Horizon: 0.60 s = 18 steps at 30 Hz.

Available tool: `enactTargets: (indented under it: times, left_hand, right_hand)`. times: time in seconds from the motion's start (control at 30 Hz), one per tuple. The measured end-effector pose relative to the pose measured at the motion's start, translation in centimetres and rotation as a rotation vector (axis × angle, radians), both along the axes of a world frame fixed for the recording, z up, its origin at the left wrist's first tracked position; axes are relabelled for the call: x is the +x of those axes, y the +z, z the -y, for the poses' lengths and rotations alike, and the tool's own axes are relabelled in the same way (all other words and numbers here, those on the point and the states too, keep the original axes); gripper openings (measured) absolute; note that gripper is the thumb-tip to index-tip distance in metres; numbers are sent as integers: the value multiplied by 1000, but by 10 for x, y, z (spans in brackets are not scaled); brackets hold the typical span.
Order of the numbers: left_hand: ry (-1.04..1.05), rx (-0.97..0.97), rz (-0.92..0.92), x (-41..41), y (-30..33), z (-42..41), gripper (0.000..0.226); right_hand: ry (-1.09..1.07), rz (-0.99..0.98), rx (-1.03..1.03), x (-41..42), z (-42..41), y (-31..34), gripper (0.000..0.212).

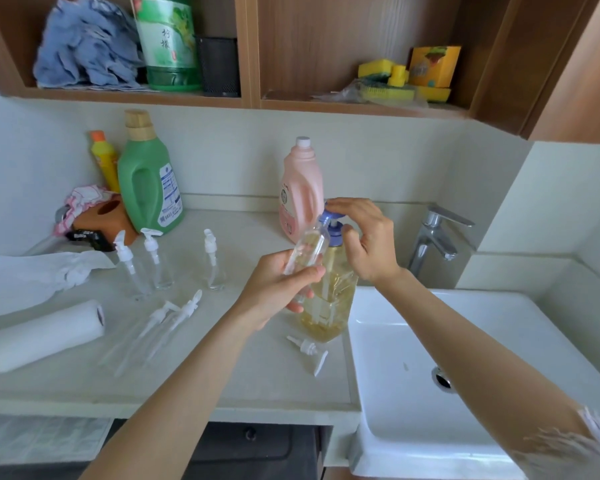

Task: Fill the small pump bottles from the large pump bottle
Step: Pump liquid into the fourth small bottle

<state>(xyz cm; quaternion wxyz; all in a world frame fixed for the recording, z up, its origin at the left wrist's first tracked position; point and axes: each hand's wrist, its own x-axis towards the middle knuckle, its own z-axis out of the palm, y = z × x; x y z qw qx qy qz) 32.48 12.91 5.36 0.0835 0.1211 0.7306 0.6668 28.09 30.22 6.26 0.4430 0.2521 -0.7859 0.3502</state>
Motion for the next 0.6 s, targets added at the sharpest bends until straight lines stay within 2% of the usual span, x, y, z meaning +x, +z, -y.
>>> enactTargets:
  times: [0.13, 0.33, 0.6]
  left_hand:
    - [-24, -2, -1, -1, -1, 3, 8]
    - [-1, -21, -31, -7, -3, 4, 5]
    - [16, -62, -15, -7, -3, 8, 4]
  right_hand:
    - [-2, 16, 8, -1, -2, 0, 40]
    - [-4, 24, -101, -4, 9, -17, 43]
    - [0, 87, -21, 5, 9, -25, 48]
